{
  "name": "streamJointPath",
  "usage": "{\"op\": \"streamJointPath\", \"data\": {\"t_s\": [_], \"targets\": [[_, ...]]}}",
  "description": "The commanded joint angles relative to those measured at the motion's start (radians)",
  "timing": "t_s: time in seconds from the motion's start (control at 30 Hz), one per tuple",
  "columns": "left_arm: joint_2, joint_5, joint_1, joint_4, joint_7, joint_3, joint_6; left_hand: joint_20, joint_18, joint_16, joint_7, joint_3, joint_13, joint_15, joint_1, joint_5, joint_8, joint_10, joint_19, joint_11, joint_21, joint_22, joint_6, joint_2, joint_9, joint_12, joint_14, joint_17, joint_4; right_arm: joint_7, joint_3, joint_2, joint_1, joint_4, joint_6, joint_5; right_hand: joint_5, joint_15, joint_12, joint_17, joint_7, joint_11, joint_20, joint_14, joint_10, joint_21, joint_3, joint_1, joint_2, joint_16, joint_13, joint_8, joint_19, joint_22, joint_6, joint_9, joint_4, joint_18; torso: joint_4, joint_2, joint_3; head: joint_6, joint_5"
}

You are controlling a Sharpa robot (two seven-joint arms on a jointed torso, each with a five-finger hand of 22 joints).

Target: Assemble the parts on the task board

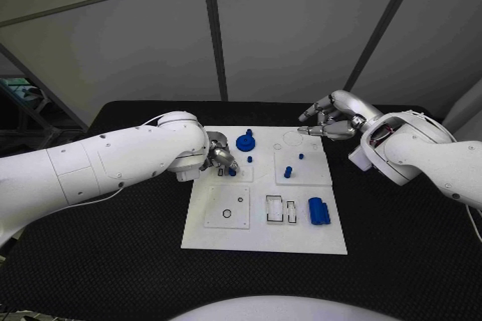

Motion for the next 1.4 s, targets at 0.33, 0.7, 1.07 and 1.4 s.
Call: {"op": "streamJointPath", "data": {"t_s": [0.33, 0.7, 1.07, 1.4], "targets": [[0.005, 0.006, -0.002, -0.010, -0.020, -0.002, 0.025, -0.002, -0.017, 0.002, -0.008, -0.074, 0.015, -0.008, -0.075, 0.004, 0.008, 0.013, 0.012, -0.007, 0.009, 0.011, 0.034, 0.004, -0.009, 0.018, 0.066, 0.116, 0.041, -0.004, 0.001, -0.002, 0.001, 0.003, 0.003, -0.003, 0.006, -0.004, -0.001, 0.025, 0.000, -0.004, 0.001, 0.044, 0.001, -0.008, -0.003, -0.005, -0.005, -0.004, -0.001, 0.003, -0.002, -0.001, 0.004, 0.001, 0.008, 0.015, -0.0005, 0.000, -0.0001, -0.001, -0.002], [0.002, 0.006, -0.002, -0.010, -0.022, -0.002, 0.015, -0.003, -0.017, 0.002, -0.009, -0.152, 0.015, -0.009, -0.103, 0.004, 0.008, 0.013, 0.013, -0.007, 0.008, 0.014, 0.040, -0.002, -0.016, 0.019, 0.066, 0.117, 0.073, -0.006, 0.001, -0.003, 0.001, 0.002, 0.006, -0.003, 0.006, -0.005, -0.002, 0.022, -0.001, -0.004, 0.000, 0.043, 0.000, -0.010, -0.004, -0.006, -0.005, -0.007, -0.002, 0.004, -0.003, -0.004, 0.004, 0.001, 0.009, 0.015, 0.0017, -0.001, -0.0009, 0.001, -0.007], [-0.008, 0.006, -0.002, -0.003, -0.020, -0.002, -0.002, -0.003, -0.018, 0.002, -0.009, -0.225, 0.014, -0.009, -0.116, 0.005, 0.008, 0.013, 0.013, -0.007, 0.007, 0.017, 0.044, -0.011, -0.022, 0.019, 0.067, 0.117, 0.110, -0.009, 0.001, -0.003, 0.001, -0.001, 0.013, -0.003, 0.007, -0.005, -0.003, 0.015, -0.001, -0.005, 0.000, 0.042, 0.000, -0.014, -0.004, -0.007, -0.005, -0.012, -0.003, 0.005, -0.006, -0.011, 0.004, 0.001, 0.010, 0.016, 0.0007, -0.001, -0.0007, 0.002, -0.007], [-0.025, 0.006, -0.003, 0.014, -0.012, 0.005, -0.028, -0.003, -0.016, 0.001, -0.010, -0.396, 0.010, -0.010, -0.057, 0.009, 0.008, 0.010, 0.009, -0.008, 0.000, 0.013, 0.044, -0.013, -0.032, 0.016, 0.067, 0.117, 0.191, -0.007, 0.001, 0.000, 0.001, -0.009, 0.018, 0.000, 0.007, -0.005, -0.004, 0.011, -0.001, -0.005, 0.000, 0.041, -0.001, -0.017, -0.005, -0.008, -0.005, -0.015, -0.005, 0.005, -0.008, -0.015, 0.005, 0.001, 0.011, 0.017, 0.0017, -0.001, -0.0014, 0.006, -0.012]]}}
